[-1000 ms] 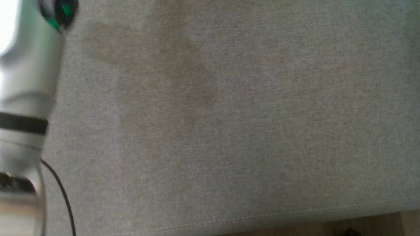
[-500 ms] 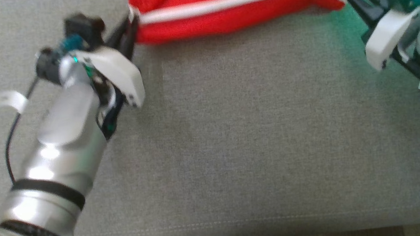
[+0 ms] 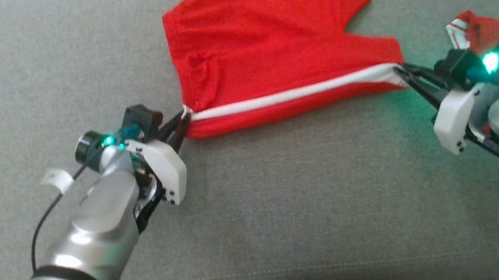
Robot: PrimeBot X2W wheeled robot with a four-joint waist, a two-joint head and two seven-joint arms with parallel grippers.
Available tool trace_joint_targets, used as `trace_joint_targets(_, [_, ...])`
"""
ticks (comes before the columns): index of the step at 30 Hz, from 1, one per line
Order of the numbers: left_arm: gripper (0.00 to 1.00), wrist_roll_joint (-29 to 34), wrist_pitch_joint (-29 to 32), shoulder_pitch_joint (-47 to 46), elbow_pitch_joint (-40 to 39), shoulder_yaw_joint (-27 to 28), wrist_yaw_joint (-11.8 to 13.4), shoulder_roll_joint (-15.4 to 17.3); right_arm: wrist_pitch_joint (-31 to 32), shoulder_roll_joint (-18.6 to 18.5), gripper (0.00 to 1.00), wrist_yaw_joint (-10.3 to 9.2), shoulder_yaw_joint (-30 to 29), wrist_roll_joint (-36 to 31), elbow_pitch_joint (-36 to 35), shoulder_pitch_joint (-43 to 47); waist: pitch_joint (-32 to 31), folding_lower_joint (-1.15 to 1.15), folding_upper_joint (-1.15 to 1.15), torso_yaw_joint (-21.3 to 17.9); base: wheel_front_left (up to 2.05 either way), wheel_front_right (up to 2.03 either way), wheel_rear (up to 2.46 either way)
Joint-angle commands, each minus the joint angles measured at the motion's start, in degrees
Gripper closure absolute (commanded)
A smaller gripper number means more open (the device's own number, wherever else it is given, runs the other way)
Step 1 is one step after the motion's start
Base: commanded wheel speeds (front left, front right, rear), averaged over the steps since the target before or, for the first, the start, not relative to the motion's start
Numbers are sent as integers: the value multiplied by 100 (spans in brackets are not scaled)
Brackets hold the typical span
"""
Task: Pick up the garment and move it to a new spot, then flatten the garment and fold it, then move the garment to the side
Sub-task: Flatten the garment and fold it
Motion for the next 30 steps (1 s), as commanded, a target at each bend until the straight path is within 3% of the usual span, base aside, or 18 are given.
trace_joint_targets(1, [100, -6, -62, -107, -79, 151, 13, 299, 28, -269, 100, -5, -40, -1, -31, 159, -144, 0, 0, -27, 0, 0, 0])
trace_joint_targets(11, [100, -252, -104, 742, -635, -61, 10, 498, 755, -927, 100, -5, -28, -38, -1126, 1128, -858, 0, 0, 14, 0, 0, 0])
trace_joint_targets(20, [100, -592, 414, 1537, -1921, -370, 30, 969, 1518, -1786, 100, -5, -27, 351, -2517, 1733, -1155, 0, 0, 61, 0, 0, 0])
trace_joint_targets(25, [100, -753, 579, 1620, -2841, -171, 316, 1202, 1546, -2132, 100, -5, -27, 551, -2873, 1438, -1106, 0, 0, 125, 0, 0, 0])
trace_joint_targets(30, [100, -854, 594, 1394, -3537, 175, 642, 1349, 1499, -2208, 100, -5, -27, 495, -2890, 912, -922, 0, 0, 184, 0, 0, 0])
